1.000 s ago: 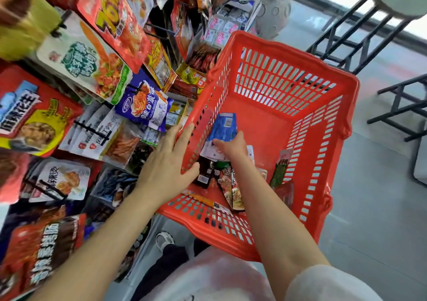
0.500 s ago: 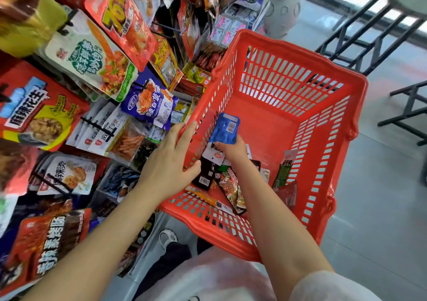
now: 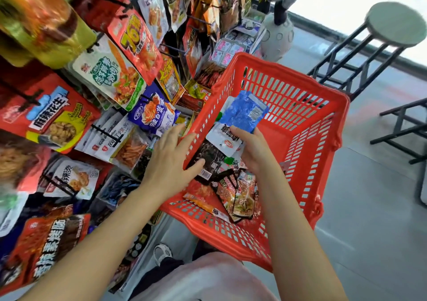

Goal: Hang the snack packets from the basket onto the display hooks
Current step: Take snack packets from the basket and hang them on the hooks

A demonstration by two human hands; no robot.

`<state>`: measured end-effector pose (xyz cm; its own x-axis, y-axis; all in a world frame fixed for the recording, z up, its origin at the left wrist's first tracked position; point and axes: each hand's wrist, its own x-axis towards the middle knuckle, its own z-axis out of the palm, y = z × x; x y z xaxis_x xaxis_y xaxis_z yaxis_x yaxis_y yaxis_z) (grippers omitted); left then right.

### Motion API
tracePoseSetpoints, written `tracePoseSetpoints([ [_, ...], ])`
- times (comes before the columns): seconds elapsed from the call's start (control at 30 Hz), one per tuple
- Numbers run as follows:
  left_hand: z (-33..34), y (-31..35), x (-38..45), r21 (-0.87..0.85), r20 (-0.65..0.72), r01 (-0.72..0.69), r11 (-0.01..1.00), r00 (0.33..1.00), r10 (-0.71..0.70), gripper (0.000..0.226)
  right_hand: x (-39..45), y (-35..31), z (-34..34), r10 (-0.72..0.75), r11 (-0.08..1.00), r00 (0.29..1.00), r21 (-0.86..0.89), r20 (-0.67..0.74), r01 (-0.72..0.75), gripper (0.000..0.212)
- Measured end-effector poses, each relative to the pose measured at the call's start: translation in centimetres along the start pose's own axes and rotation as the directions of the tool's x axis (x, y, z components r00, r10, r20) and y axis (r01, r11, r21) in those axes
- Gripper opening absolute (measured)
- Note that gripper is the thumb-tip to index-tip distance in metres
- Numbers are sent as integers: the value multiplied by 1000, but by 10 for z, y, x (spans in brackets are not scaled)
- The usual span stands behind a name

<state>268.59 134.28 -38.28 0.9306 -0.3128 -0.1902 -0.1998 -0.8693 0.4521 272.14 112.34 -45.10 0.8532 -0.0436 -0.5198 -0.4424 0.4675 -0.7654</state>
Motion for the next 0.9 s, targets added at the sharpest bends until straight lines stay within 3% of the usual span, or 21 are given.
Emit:
tracePoseSetpoints([
  [0.07,-10,16,-1,-107,-65,45,993,996,-52,63,-15,-16,6,-44,996,998,83,42,40,43],
  [0.2,-30,39,5,-429,89,244,870,970,-228,25,-38,-40,17,-111,990,994,83,3,111,32],
  [0.27,-39,37,7,-503,90,254,826,966,-242,37,-41,-46,15,-163,983,982,66,-95,170,36],
  [0.33,-51,34,9,-535,53,294,792,947,-316,26,-44,-53,7,-217,969,959,77,-180,234,35],
  [0.4,-59,33,8,-642,50,319,697,925,-377,42,-50,-63,3,-230,965,954,84,-193,250,33],
  [0.5,-68,44,10,-805,121,320,500,913,-389,46,-64,-74,13,-227,972,974,63,-21,228,42],
  [0.6,-83,66,10,-937,277,336,100,885,-374,28,-82,-76,46,-208,965,960,-120,185,233,56],
  [0.67,-90,71,6,-943,333,319,-94,904,-268,38,-95,-73,77,-268,917,935,-236,234,322,58],
  [0.77,-110,74,-9,-941,308,277,-195,940,-149,34,-108,-72,116,-506,749,813,-321,287,579,56],
  [0.9,-146,65,-36,-952,209,171,-254,969,-131,32,-127,-97,152,-558,481,657,-448,508,754,55],
])
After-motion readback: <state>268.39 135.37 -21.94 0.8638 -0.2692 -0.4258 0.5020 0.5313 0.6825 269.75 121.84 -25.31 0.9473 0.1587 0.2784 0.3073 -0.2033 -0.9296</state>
